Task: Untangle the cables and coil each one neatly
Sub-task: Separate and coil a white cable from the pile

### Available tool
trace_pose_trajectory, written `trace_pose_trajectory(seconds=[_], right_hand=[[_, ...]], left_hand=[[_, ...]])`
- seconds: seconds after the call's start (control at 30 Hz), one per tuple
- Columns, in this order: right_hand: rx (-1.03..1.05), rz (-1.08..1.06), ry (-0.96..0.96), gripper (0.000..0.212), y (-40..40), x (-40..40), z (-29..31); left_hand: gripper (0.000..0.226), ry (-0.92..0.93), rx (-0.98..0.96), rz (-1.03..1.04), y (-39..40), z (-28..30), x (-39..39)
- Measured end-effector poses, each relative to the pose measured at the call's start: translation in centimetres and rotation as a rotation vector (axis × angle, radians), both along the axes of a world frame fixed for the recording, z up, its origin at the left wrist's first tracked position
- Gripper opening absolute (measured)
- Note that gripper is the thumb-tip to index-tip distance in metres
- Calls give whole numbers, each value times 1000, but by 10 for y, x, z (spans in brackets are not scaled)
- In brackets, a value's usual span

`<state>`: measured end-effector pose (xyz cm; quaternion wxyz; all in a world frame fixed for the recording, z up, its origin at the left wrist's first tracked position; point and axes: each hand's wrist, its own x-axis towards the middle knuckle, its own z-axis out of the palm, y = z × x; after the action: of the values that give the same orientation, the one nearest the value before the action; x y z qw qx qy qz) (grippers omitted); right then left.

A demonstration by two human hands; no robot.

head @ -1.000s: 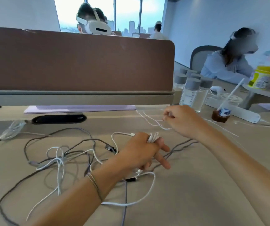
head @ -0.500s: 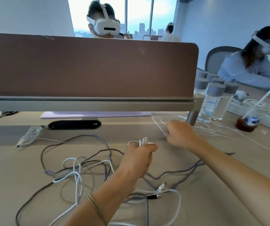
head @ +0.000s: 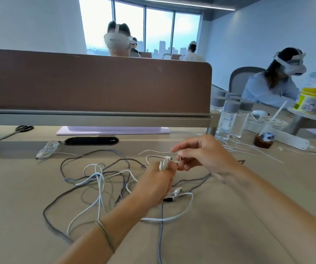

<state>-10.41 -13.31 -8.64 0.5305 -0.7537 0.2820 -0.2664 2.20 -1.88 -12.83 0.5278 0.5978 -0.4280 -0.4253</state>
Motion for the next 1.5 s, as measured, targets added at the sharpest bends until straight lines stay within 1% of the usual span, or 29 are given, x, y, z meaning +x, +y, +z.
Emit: trace_pose_trajectory(seconds=[0.07,0.13,0.2,0.27,0.3,0.33,0.4,0.43,0.47,0.53,0.63,0.7,0.8,0.83,0.9,0.93,0.97,1.03,1.1,1.17,1.23,1.27,1.3,1.33,1.37,1.4,1.43,1.47,1.5], right_hand=[[-43,-39,-33,15,16,-8,-3],[-143,-93,-44,15,31,-15,-8],[-215,-128,-63,18,46,-23,-14],[-256,-158,-95,26,57,-29,-21],[-315,-181,-91,28,62,-32,-25],[-419,-207,-71,25,67,-35,-30],[-660,-244,6,14,74,-39,-38],[-735,-241,39,12,76,-41,-42],[-770,-225,53,13,79,-42,-45],[-771,-192,68,12,80,-44,-51],[-696,-183,90,10,81,-49,-60],[-625,-197,85,12,79,-53,-62],[-540,-267,61,18,75,-57,-61],[-527,-286,47,19,75,-58,-60],[-510,-273,43,19,78,-58,-57],[-512,-238,54,18,81,-58,-56],[-516,-182,64,17,86,-56,-55],[-500,-46,88,14,96,-54,-54],[-515,56,119,14,102,-54,-52],[-512,135,155,19,106,-55,-47],[-445,191,176,28,109,-57,-41],[-424,195,201,37,110,-58,-40],[-415,172,228,44,110,-59,-41],[-415,125,250,44,110,-59,-42],[-413,73,243,35,109,-58,-43],[-404,23,219,22,108,-59,-46],[-395,-20,186,12,108,-59,-47],[-401,-51,148,10,110,-59,-47],[-408,-58,120,14,113,-59,-46]], left_hand=[[37,-97,-79,-57,12,3,-10],[41,-143,-137,-69,24,0,-19],[41,-176,-164,-34,35,-5,-26],[41,-161,-170,-20,41,-9,-29],[40,-118,-165,-31,45,-11,-29],[38,-39,-162,-59,49,-11,-29],[32,188,-179,-148,58,-12,-25],[30,301,-188,-194,62,-14,-23],[29,394,-191,-227,64,-15,-21],[30,519,-191,-249,67,-17,-16],[27,616,-205,-211,67,-20,-8],[26,553,-220,-161,66,-23,-5],[24,313,-187,-93,67,-28,-4],[29,284,-151,-117,68,-30,-5],[47,281,-80,-255,70,-30,-5],[49,270,-66,-343,71,-29,-6],[43,249,-69,-426,72,-28,-7],[22,207,-81,-528,75,-25,-9],[11,204,-54,-567,76,-23,-9],[12,196,-17,-578,76,-24,-6],[32,154,7,-576,76,-25,-3],[36,123,10,-548,76,-25,-5],[35,82,4,-502,77,-23,-8],[29,39,-5,-435,77,-23,-11],[22,-4,-10,-348,77,-22,-14],[18,-44,-16,-257,77,-22,-17],[20,-78,-26,-163,76,-24,-19],[25,-110,-34,-67,74,-25,-19],[30,-157,-41,26,73,-27,-20]])
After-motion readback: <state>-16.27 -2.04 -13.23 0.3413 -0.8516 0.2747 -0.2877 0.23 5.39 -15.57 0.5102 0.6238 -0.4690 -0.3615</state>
